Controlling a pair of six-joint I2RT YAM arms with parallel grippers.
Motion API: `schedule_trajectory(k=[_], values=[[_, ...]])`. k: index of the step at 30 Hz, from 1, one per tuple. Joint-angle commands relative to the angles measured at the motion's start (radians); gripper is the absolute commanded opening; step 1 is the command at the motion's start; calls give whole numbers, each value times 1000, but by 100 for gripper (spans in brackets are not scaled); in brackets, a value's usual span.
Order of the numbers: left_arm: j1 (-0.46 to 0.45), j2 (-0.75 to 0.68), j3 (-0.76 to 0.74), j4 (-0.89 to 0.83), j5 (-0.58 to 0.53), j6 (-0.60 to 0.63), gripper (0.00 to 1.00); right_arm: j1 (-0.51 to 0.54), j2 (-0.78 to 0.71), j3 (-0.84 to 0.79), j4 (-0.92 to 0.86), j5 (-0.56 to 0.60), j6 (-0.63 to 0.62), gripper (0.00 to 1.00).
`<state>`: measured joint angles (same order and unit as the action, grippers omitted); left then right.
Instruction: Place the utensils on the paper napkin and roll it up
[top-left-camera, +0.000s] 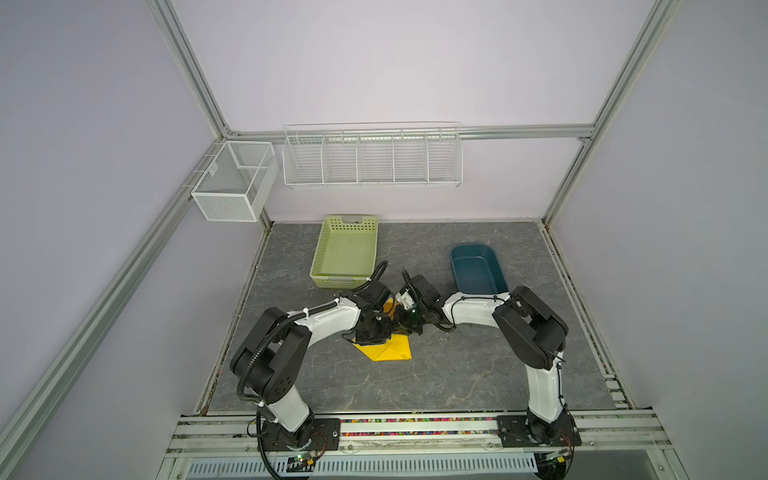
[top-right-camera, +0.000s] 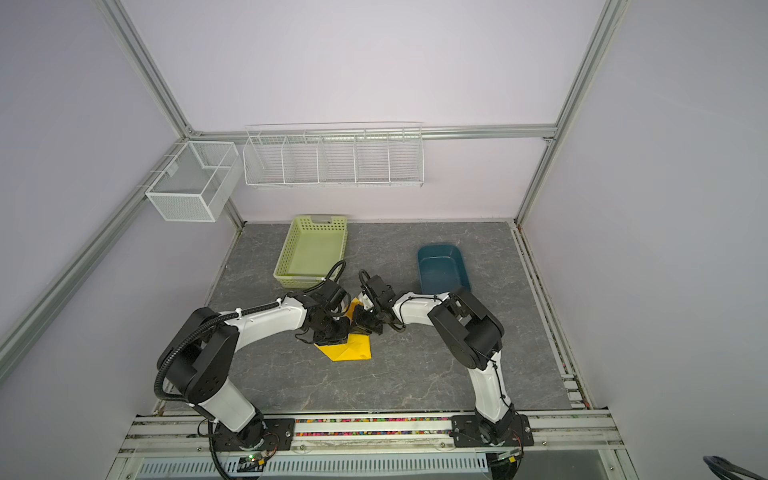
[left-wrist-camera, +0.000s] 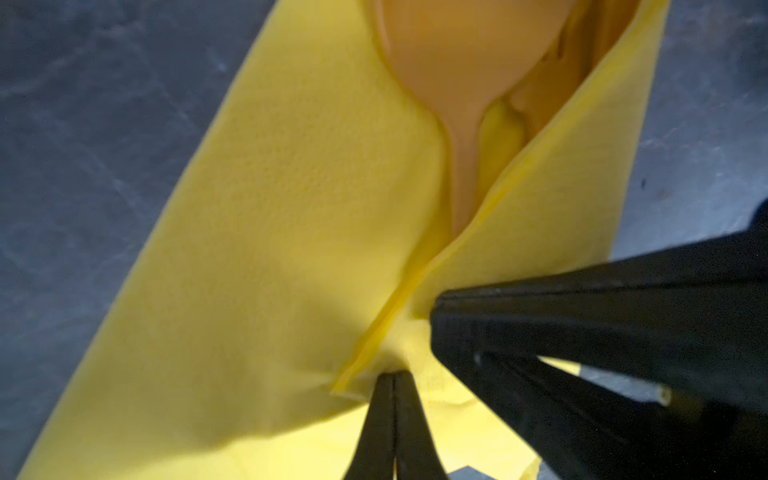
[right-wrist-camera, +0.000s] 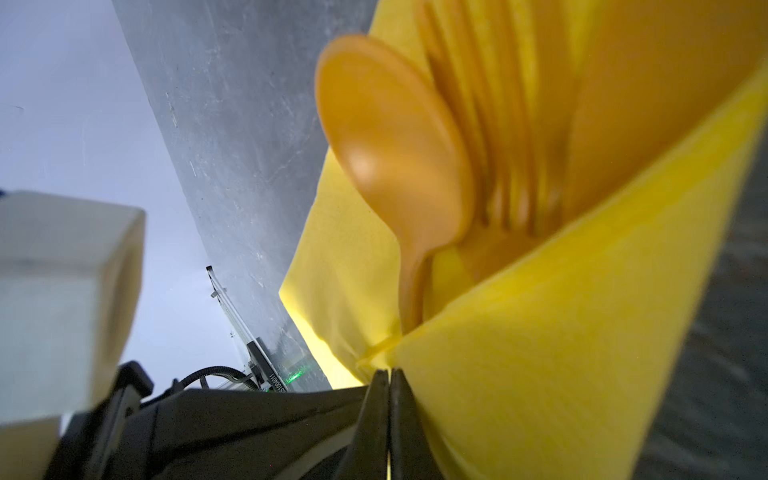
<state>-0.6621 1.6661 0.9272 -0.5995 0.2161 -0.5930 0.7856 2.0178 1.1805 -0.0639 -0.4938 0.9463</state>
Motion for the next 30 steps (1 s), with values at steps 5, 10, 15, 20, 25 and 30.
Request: schedule_trajectory(k=[5, 10, 15, 20, 25, 30], values=[[2, 0, -40, -53, -46, -1, 0, -13, 4, 31, -191, 109, -58, 7], [2, 7, -35, -47, -36, -1, 0, -14, -19, 34, -237, 141, -78, 7], [2, 14, -31, -40, -26, -2, 0, -10, -41, 53, -196, 95, -70, 7], [2, 15, -31, -42, -27, -2, 0, -2, -86, 24, -121, 10, -35, 7], [2, 19, -27, -43, -30, -1, 0, 9, -100, -33, -73, -43, -12, 7], [2, 24, -23, -43, -28, -1, 0, 10, -60, -58, -56, -63, -11, 7]])
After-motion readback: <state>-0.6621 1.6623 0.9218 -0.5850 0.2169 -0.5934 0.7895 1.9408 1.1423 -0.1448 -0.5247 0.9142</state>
